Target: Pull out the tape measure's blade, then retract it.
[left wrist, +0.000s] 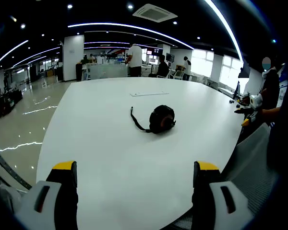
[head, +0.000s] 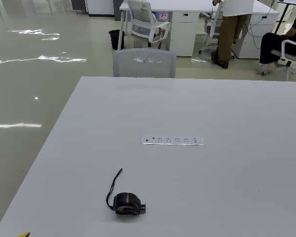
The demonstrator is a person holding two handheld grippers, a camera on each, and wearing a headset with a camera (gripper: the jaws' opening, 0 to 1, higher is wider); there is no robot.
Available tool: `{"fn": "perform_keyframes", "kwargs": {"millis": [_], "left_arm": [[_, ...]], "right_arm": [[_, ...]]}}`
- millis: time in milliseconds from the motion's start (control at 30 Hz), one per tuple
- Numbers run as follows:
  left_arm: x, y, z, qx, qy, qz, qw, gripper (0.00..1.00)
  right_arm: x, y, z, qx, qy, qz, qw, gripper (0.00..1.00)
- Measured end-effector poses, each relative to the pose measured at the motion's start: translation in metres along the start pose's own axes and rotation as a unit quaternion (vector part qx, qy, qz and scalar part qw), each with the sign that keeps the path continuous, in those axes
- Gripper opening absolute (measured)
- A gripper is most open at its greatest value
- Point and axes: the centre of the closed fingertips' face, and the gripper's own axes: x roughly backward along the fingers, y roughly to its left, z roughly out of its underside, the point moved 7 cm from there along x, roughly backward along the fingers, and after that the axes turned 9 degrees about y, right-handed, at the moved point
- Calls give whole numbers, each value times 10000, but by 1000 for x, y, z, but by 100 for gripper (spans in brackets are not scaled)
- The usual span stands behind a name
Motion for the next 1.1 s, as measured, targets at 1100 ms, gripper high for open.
{"fn": "perform_keyframes", "kwargs": {"millis": [1100], "left_arm": [[-3,2,5,64,-6,69,10000,99]], "right_arm": [[1,5,1,108,97,-14,9999,98]]}}
